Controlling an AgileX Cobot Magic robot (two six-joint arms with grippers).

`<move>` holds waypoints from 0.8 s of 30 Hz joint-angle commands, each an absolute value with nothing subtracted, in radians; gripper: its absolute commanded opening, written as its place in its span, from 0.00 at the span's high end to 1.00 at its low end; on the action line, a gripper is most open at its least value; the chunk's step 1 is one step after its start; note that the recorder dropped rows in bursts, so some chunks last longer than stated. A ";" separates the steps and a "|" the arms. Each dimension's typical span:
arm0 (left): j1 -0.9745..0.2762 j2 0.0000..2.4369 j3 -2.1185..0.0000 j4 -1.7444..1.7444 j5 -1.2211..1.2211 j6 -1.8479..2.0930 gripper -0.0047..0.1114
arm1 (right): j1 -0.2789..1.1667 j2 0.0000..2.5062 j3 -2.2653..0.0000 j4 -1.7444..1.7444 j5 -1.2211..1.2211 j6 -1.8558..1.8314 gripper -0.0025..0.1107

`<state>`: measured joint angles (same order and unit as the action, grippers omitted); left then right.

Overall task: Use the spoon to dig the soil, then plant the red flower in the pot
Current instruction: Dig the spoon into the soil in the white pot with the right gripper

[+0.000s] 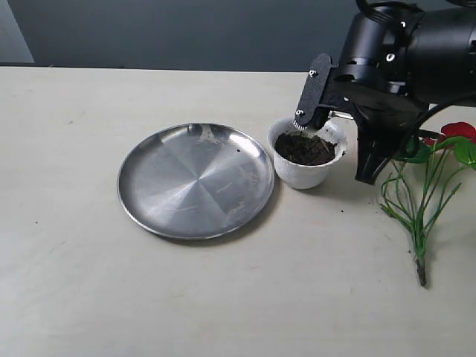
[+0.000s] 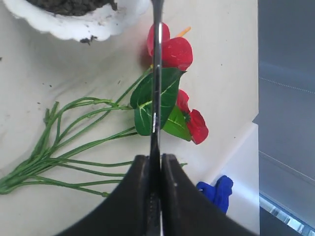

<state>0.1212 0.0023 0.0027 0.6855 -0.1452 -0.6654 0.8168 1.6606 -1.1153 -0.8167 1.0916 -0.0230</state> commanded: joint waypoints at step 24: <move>0.117 0.000 0.000 0.678 -0.150 -0.670 0.96 | 0.849 1.841 -1.112 -0.863 1.091 0.049 0.98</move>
<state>0.1212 0.0023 0.0027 0.6855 -0.1452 -0.6654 0.8533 1.8422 -1.1153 -0.8488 1.0758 0.0200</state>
